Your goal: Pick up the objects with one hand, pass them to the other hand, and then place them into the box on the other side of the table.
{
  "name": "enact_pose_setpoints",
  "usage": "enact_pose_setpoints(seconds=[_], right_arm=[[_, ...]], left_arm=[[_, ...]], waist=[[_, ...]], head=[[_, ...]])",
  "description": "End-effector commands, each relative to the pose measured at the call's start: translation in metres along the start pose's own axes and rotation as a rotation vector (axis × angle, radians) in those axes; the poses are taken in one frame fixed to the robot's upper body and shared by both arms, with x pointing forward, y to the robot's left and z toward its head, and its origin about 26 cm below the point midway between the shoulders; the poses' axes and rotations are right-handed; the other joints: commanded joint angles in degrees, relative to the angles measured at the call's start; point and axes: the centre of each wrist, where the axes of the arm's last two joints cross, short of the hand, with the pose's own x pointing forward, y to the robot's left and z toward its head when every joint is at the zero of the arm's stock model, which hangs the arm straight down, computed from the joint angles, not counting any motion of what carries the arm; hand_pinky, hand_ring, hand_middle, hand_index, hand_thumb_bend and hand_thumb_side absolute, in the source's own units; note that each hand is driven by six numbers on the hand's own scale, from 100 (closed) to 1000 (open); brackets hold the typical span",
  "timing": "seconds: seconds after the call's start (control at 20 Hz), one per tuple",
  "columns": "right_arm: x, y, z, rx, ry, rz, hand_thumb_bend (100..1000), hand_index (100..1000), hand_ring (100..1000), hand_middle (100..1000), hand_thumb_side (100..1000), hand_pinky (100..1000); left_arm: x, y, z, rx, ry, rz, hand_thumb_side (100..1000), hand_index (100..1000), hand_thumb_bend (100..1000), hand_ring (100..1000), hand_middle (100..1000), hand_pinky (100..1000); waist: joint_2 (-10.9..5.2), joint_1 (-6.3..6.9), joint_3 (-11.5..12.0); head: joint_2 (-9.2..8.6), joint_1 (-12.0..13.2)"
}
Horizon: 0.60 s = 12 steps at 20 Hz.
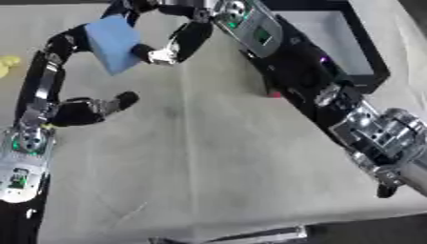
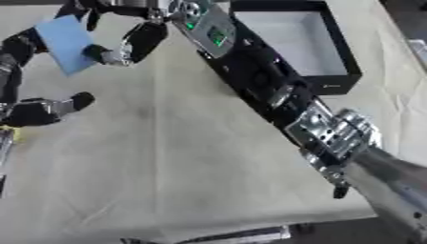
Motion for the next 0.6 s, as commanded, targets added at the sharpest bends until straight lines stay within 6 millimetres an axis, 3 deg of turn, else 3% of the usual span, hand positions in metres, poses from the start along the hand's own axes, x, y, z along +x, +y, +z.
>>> enact_pose_setpoints(seconds=[0.05, 0.3, 0.6], right_arm=[[0.005, -0.023, 0.018, -0.059, 0.025, 0.033, 100, 512, 849, 244, 330, 762], [-0.001, -0.042, 0.076, -0.19, 0.174, -0.013, 100, 536, 869, 251, 248, 773], [-0.008, -0.065, 0.167, -0.374, 0.438, -0.033, 100, 553, 886, 254, 208, 779]], left_arm=[[-0.005, 0.016, 0.003, 0.024, 0.023, -0.039, 475, 877, 714, 677, 679, 809], [-0.023, 0.042, 0.019, 0.029, 0.1, -0.068, 467, 843, 551, 660, 658, 806], [-0.023, 0.1, 0.028, 0.052, 0.093, -0.161, 439, 798, 432, 662, 656, 797]], waist=[[-1.9, 0.32, -0.19], [-2.08, 0.54, -0.4], [-1.92, 1.04, -0.51]], head=[[0.32, -0.34], [-0.13, -1.41], [-1.25, -3.92]])
